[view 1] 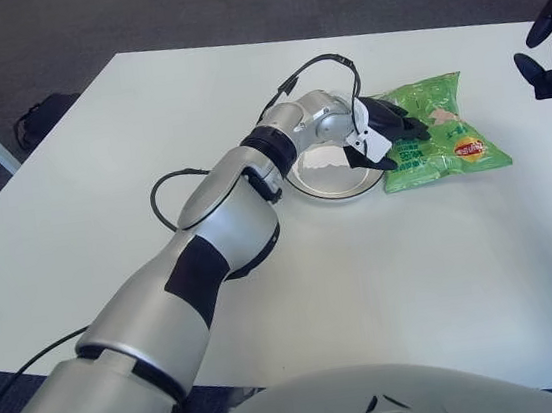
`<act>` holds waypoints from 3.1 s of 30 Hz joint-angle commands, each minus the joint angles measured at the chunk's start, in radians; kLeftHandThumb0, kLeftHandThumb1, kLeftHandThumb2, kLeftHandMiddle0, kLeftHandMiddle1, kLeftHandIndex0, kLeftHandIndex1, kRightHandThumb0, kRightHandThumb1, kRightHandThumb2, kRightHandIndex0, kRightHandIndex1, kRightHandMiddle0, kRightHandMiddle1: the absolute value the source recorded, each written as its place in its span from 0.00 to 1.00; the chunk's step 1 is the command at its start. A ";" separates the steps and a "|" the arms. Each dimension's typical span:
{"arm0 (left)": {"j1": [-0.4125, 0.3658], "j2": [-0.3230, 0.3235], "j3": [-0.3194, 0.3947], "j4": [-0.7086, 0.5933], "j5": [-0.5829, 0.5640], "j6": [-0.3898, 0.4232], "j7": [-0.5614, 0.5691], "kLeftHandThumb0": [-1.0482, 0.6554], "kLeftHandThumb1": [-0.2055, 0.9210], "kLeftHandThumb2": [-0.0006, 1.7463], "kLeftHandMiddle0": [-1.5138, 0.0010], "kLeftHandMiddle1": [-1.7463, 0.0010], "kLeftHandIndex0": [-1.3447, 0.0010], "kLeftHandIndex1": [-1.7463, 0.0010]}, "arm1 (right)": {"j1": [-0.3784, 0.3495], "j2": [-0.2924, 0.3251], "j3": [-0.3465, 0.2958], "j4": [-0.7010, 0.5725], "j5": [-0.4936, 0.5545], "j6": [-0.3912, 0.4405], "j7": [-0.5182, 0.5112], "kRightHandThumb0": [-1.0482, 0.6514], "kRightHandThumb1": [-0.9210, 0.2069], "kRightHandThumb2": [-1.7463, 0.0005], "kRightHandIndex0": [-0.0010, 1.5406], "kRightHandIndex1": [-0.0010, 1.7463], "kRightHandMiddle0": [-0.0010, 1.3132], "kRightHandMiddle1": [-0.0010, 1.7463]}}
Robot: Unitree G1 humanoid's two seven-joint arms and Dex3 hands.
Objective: Put the snack into the plate.
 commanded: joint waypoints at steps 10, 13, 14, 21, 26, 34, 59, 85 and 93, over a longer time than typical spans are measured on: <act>0.026 0.003 0.034 -0.011 -0.026 -0.015 0.116 0.39 1.00 0.62 0.91 0.99 1.00 0.64 | -0.042 0.049 0.037 -0.111 -0.058 0.012 -0.006 0.35 0.46 0.31 0.72 1.00 0.41 1.00; 0.042 0.028 0.053 -0.027 -0.041 -0.055 0.154 0.38 1.00 0.62 0.90 0.98 1.00 0.65 | -0.055 0.061 0.051 -0.106 -0.073 0.001 -0.014 0.35 0.45 0.31 0.73 1.00 0.41 1.00; 0.044 0.030 0.055 -0.028 -0.041 -0.060 0.159 0.38 1.00 0.62 0.90 0.98 1.00 0.65 | -0.056 0.063 0.052 -0.105 -0.075 -0.001 -0.014 0.35 0.45 0.31 0.73 1.00 0.41 1.00; 0.070 0.219 0.113 -0.113 -0.032 -0.207 0.351 0.38 1.00 0.55 0.85 0.97 1.00 0.61 | -0.086 0.084 0.078 -0.066 -0.093 -0.057 -0.026 0.35 0.44 0.33 0.71 1.00 0.40 1.00; 0.083 0.291 0.105 -0.112 0.015 -0.170 0.443 0.36 0.99 0.51 0.79 0.94 1.00 0.54 | -0.084 0.090 0.086 -0.042 -0.112 -0.092 -0.040 0.36 0.40 0.36 0.67 1.00 0.38 1.00; 0.118 0.374 0.112 -0.096 0.035 -0.117 0.573 0.34 0.92 0.51 0.83 0.67 1.00 0.47 | -0.034 0.119 0.099 -0.092 -0.150 -0.083 -0.047 0.56 0.45 0.32 0.41 0.97 0.29 1.00; 0.445 0.559 0.340 -0.430 -0.100 -0.038 0.673 0.34 0.79 0.54 0.84 0.51 1.00 0.35 | -0.009 0.049 0.253 -0.057 -0.323 -0.088 0.128 0.35 0.03 0.64 0.14 0.76 0.08 0.87; 0.614 0.539 0.379 -0.089 -0.128 -0.148 0.889 0.31 0.94 0.46 0.88 0.60 1.00 0.35 | -0.129 -0.044 0.376 0.234 -0.315 -0.326 0.335 0.00 0.00 0.42 0.00 0.01 0.00 0.22; 0.634 0.520 0.343 -0.080 -0.087 -0.143 0.953 0.30 0.98 0.43 0.88 0.58 1.00 0.36 | -0.205 -0.043 0.391 0.314 -0.306 -0.318 0.395 0.00 0.00 0.40 0.00 0.00 0.00 0.20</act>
